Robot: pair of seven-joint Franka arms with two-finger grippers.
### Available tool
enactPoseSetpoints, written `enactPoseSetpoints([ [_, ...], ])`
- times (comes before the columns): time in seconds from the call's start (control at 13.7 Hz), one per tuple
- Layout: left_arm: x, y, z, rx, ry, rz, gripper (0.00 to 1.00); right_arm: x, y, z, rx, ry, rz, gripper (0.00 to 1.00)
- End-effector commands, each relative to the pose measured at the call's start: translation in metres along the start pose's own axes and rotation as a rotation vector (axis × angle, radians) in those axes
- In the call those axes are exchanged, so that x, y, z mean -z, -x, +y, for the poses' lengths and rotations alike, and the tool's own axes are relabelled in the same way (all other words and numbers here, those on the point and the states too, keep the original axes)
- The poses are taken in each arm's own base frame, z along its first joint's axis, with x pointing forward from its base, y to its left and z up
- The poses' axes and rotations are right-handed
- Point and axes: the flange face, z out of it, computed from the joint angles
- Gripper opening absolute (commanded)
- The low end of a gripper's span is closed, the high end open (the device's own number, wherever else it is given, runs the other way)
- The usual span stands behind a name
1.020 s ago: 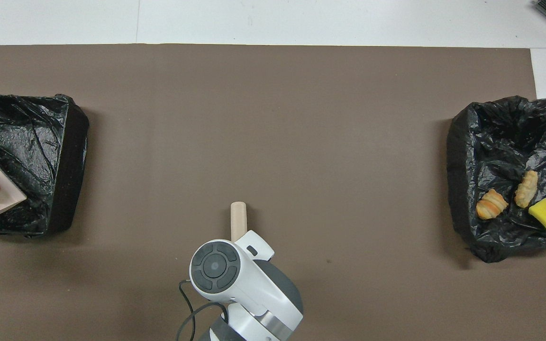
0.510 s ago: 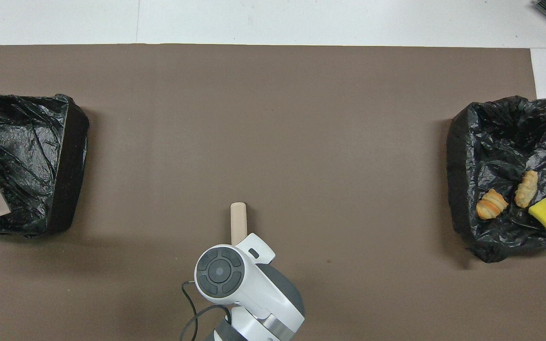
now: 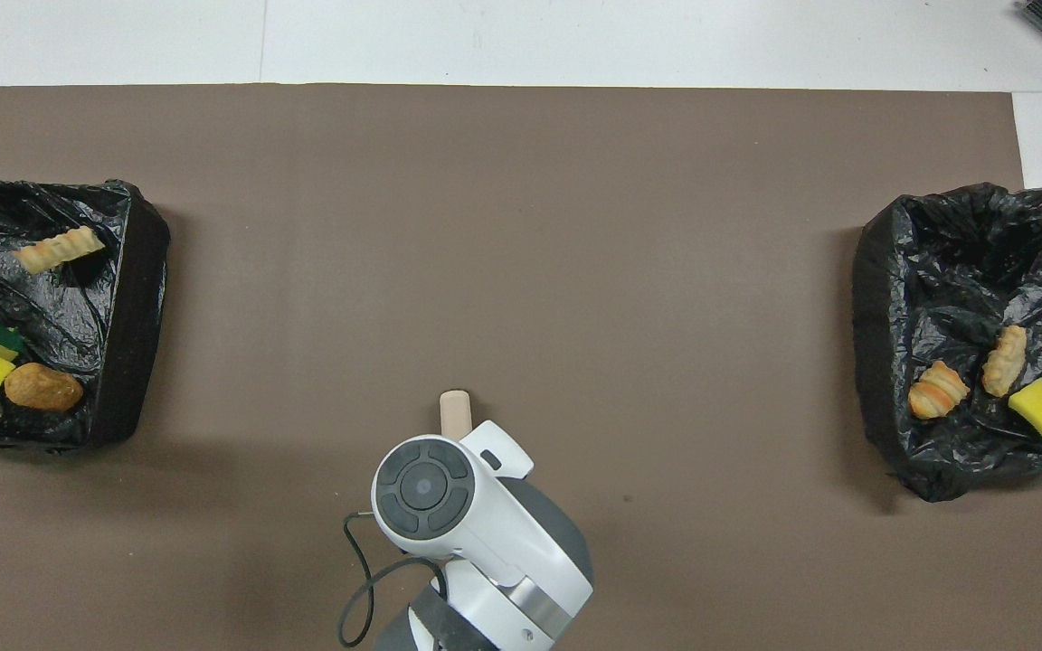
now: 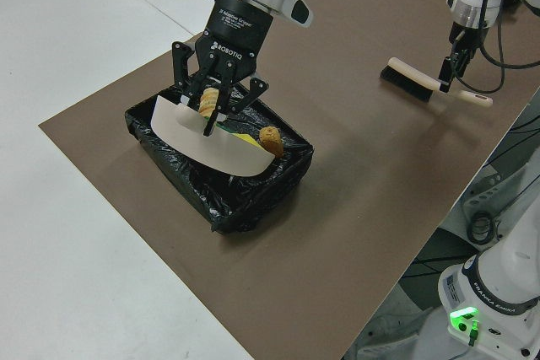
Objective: Sweep and dump trash in bin
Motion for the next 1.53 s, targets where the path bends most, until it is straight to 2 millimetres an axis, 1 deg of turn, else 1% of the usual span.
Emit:
enactPoseSetpoints([
  [0.0,0.017,-0.001,-0.011,-0.031,-0.05,-0.054,0.0,0.049,-0.018,0.032,0.0,-0.012,0.018,1.0],
  [0.15,0.039,-0.005,-0.023,-0.03,-0.087,-0.055,0.0,0.077,-0.034,0.064,0.065,-0.017,0.025,1.0],
  [0.22,0.049,-0.001,-0.027,-0.014,-0.102,-0.044,0.0,0.091,-0.045,0.082,0.092,-0.015,0.021,1.0],
  [0.29,0.052,0.001,-0.032,-0.008,-0.11,-0.043,0.0,0.108,-0.058,0.099,0.109,-0.021,0.019,1.0],
  [0.36,0.06,0.006,-0.035,0.005,-0.126,-0.039,0.0,0.123,-0.069,0.116,0.116,-0.018,0.018,1.0],
  [0.44,0.073,-0.002,-0.041,0.005,-0.144,-0.02,0.0,0.14,-0.084,0.14,0.125,-0.006,0.033,1.0],
  [0.51,0.083,-0.004,-0.043,0.02,-0.138,0.023,0.0,0.151,-0.096,0.162,0.136,-0.003,0.038,1.0],
  [0.58,0.084,-0.012,-0.042,0.037,-0.104,0.088,0.0,0.163,-0.105,0.181,0.149,-0.005,0.043,1.0],
  [0.66,0.085,-0.018,-0.04,0.045,-0.088,0.136,0.0,0.175,-0.115,0.206,0.147,0.01,0.05,1.0],
  [0.73,0.091,-0.02,-0.038,0.061,-0.083,0.181,0.0,0.19,-0.123,0.23,0.141,0.025,0.073,1.0],
  [0.87,0.098,-0.026,-0.033,0.171,-0.037,0.3,0.0,0.213,-0.131,0.277,0.164,0.053,0.105,1.0],
  [0.95,0.099,-0.031,-0.03,0.237,0.004,0.353,0.0,0.221,-0.131,0.297,0.177,0.064,0.116,1.0],
  [1.09,0.106,-0.046,-0.024,0.337,0.071,0.441,0.0,0.234,-0.137,0.344,0.133,0.081,0.135,1.0],
  [1.17,0.109,-0.051,-0.021,0.387,0.098,0.468,0.0,0.238,-0.138,0.363,0.119,0.094,0.142,1.0],
  [1.24,0.119,-0.066,-0.016,0.427,0.132,0.506,0.0,0.251,-0.133,0.387,0.087,0.096,0.164,1.0],
  [1.31,0.127,-0.077,-0.008,0.496,0.18,0.536,0.0,0.255,-0.131,0.408,0.082,0.094,0.16,1.0],
  [1.38,0.136,-0.093,0.001,0.556,0.218,0.55,0.0,0.259,-0.126,0.423,0.097,0.087,0.15,1.0],
  [1.46,0.144,-0.105,0.008,0.61,0.252,0.571,0.0,0.265,-0.122,0.437,0.084,0.074,0.157,1.0],
])
